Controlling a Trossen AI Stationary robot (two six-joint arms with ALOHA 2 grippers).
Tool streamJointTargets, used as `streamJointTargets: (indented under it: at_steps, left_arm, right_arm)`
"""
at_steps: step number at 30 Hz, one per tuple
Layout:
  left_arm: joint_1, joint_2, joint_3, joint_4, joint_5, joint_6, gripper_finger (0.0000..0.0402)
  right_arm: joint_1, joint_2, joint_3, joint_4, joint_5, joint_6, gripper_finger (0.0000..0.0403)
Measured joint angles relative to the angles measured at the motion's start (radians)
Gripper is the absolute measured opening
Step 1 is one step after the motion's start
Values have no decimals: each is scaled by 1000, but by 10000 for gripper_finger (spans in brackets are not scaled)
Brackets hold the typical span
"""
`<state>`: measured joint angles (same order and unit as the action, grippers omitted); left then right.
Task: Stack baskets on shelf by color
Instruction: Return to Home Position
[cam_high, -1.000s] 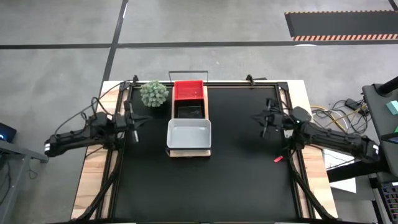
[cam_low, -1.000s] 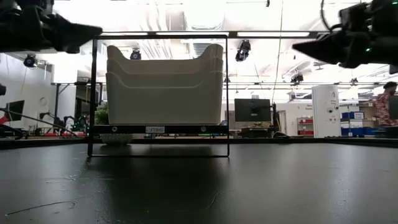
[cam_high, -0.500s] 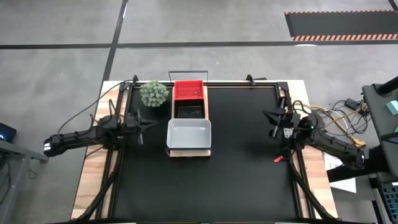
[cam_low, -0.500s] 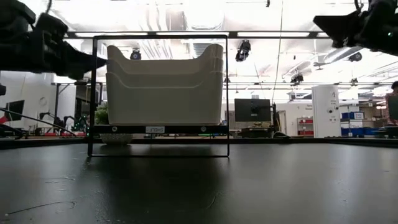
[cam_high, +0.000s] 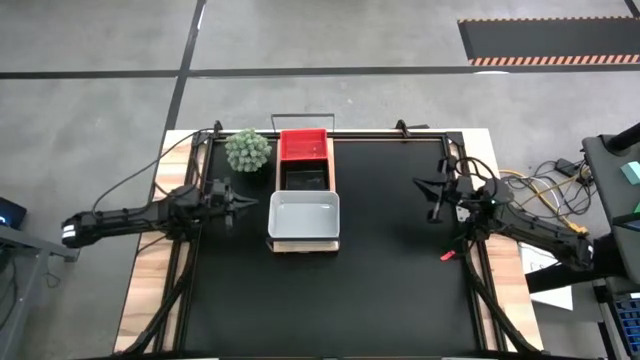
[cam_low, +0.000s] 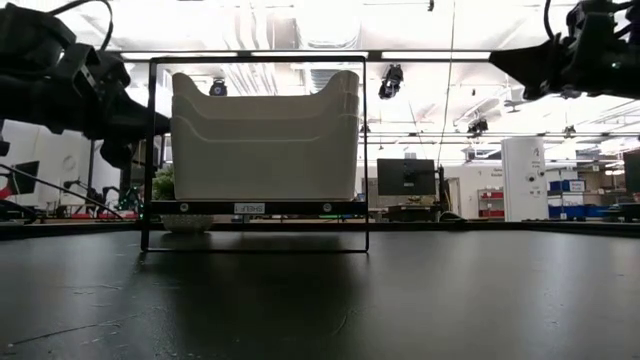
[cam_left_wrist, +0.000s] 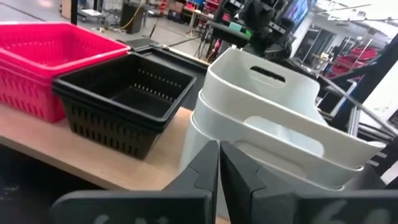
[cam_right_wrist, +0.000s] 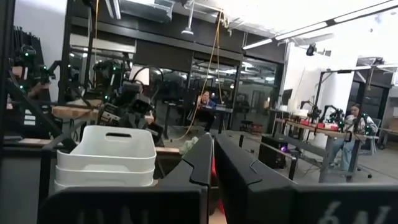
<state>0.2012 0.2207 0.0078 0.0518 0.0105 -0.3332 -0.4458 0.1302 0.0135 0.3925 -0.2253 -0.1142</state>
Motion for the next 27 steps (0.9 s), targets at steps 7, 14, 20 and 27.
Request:
streamJointTargets:
  at_steps: [7, 14, 20, 27]
  left_arm:
    - [0, 42, -1, 0, 0, 0, 0]
    - [0, 73, -2, 1, 1, 0, 0]
    - [0, 94, -3, 0, 1, 0, 0]
    - [0, 113, -3, 0, 1, 0, 0]
  right_arm:
    - [0, 28, 0, -1, 0, 1, 11]
    - [0, 37, 0, 0, -1, 1, 11]
    - [0, 37, 0, 0, -1, 1, 11]
    - [0, 37, 0, 0, -1, 1, 11]
